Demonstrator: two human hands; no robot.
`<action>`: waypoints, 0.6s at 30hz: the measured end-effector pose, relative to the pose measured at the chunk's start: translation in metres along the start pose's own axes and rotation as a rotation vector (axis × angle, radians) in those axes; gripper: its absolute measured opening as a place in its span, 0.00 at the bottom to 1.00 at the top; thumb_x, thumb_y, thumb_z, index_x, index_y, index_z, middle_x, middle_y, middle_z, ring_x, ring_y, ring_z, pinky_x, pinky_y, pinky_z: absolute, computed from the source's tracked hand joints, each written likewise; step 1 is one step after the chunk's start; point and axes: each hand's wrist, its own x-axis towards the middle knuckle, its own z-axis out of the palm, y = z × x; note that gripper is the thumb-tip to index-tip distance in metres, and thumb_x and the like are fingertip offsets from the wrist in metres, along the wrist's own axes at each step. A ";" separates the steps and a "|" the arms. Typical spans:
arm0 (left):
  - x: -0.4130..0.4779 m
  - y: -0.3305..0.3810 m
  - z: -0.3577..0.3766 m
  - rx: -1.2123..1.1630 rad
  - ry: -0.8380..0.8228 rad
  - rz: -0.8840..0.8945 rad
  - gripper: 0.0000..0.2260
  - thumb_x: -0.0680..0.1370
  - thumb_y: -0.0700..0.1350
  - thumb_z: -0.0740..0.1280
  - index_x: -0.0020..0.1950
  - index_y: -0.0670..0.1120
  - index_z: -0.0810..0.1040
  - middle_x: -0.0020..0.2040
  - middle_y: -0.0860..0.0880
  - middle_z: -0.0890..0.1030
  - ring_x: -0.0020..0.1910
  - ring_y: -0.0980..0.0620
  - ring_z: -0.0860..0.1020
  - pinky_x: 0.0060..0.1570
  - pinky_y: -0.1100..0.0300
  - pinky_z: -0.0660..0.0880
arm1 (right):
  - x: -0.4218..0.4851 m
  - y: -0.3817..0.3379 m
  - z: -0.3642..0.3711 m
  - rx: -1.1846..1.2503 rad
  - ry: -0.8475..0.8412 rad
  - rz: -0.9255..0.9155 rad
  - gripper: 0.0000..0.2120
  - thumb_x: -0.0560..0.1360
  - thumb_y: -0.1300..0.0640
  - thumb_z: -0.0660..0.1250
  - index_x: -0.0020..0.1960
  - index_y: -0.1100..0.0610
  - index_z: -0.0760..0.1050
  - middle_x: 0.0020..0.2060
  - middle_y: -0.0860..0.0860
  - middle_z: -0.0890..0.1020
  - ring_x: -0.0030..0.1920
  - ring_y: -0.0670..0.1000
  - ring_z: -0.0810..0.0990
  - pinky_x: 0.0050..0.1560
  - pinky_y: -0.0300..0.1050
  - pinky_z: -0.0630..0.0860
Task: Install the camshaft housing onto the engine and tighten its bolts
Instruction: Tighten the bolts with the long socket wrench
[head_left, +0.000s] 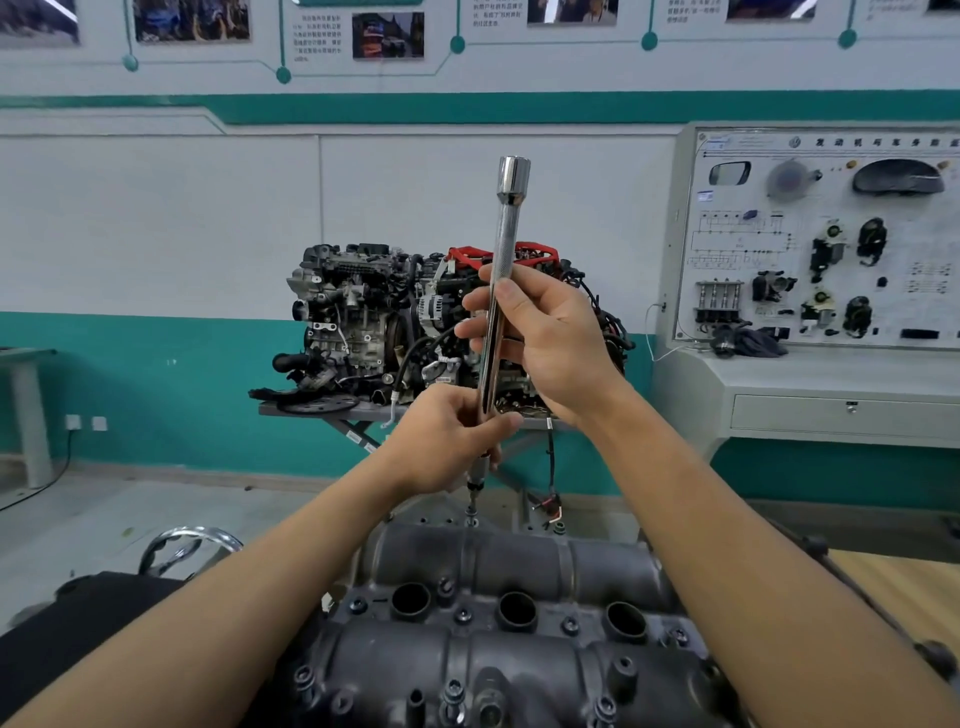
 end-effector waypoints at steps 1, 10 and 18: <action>0.000 -0.001 -0.004 0.019 -0.021 -0.010 0.15 0.77 0.50 0.73 0.38 0.40 0.82 0.32 0.45 0.84 0.30 0.49 0.82 0.36 0.55 0.79 | 0.000 0.000 0.000 0.003 -0.005 -0.008 0.09 0.84 0.59 0.58 0.54 0.55 0.78 0.43 0.50 0.84 0.41 0.52 0.85 0.46 0.49 0.82; -0.004 0.000 -0.011 -0.039 -0.150 -0.014 0.06 0.80 0.43 0.70 0.51 0.40 0.80 0.39 0.47 0.86 0.40 0.46 0.86 0.39 0.57 0.82 | -0.001 0.004 -0.003 0.017 0.030 -0.043 0.08 0.83 0.61 0.61 0.55 0.58 0.78 0.41 0.51 0.83 0.40 0.53 0.84 0.47 0.53 0.81; -0.005 0.004 -0.014 0.098 -0.175 0.051 0.05 0.82 0.43 0.66 0.55 0.43 0.79 0.41 0.49 0.87 0.40 0.56 0.84 0.39 0.67 0.75 | -0.001 0.010 0.003 0.051 0.093 -0.064 0.06 0.81 0.61 0.65 0.53 0.57 0.81 0.39 0.51 0.84 0.37 0.52 0.84 0.45 0.47 0.82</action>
